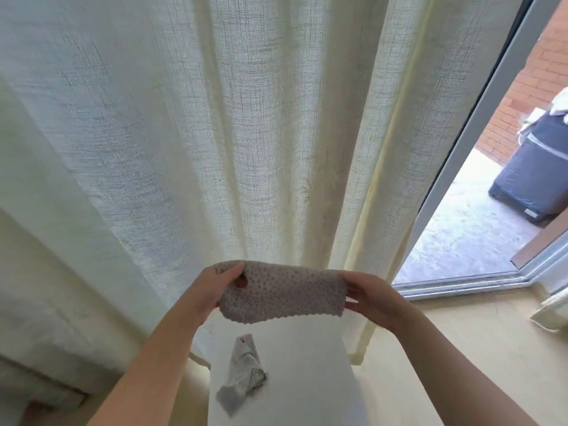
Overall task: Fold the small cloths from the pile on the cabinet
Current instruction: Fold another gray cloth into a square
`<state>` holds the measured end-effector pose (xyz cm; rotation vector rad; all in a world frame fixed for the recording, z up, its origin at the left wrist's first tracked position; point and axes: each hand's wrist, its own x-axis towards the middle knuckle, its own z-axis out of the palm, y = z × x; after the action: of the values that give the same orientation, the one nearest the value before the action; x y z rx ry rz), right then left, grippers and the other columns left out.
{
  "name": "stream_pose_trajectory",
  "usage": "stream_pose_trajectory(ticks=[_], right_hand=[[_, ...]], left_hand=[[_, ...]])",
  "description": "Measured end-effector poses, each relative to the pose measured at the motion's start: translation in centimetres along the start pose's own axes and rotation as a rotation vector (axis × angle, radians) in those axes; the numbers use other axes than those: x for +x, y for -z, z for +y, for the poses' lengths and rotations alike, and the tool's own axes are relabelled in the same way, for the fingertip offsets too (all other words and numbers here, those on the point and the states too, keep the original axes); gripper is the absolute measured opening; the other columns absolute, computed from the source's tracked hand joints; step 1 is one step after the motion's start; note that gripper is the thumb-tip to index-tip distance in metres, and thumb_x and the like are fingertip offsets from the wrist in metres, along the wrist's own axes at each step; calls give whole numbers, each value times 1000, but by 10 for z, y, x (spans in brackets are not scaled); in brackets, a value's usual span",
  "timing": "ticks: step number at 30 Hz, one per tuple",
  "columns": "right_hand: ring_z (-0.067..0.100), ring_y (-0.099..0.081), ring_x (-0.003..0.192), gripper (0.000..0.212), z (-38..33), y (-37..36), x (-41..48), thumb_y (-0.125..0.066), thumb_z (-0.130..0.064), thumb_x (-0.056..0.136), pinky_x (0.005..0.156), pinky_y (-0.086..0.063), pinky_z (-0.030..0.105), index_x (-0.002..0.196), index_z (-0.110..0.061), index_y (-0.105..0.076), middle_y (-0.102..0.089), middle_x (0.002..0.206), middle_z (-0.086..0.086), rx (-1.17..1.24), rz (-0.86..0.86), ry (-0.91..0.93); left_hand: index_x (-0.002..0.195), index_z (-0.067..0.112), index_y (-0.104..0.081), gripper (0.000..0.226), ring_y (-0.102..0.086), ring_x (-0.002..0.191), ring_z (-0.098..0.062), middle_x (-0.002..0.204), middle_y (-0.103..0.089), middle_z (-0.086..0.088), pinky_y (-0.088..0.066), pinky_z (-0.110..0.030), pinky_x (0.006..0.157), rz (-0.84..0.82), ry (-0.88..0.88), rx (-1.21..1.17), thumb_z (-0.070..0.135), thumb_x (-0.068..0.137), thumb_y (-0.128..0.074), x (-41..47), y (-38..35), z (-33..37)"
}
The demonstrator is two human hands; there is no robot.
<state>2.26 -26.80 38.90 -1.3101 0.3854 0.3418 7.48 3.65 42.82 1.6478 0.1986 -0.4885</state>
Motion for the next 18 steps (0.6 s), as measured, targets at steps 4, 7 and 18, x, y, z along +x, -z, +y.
stream_pose_trajectory(ticks=[4,7,18], right_hand=[[30,-67,103,26,-9,-3,-2,-55,-19,98,95,-53,42,112,-2,-68,-70,112,19,-50,40,40],[26,-67,92,19,-12,-10,0,-56,-16,97,91,-54,40,101,0,-66,-69,100,16,-114,21,-22],[22,-66,78,32,-11,-28,-9,-54,1,94,66,-56,31,122,-12,-59,-66,103,17,60,-91,-32]], left_hand=[[94,21,-71,8,-70,86,-13,87,-74,3,-56,-32,83,98,-173,154,16,89,-69,-1,1,9],[88,26,-72,10,-71,81,-6,81,-75,9,-55,-21,75,75,-226,248,16,88,-69,-4,3,12],[118,29,-50,50,-66,81,-11,85,-70,-2,-50,-21,68,299,-352,301,8,81,-76,-12,16,3]])
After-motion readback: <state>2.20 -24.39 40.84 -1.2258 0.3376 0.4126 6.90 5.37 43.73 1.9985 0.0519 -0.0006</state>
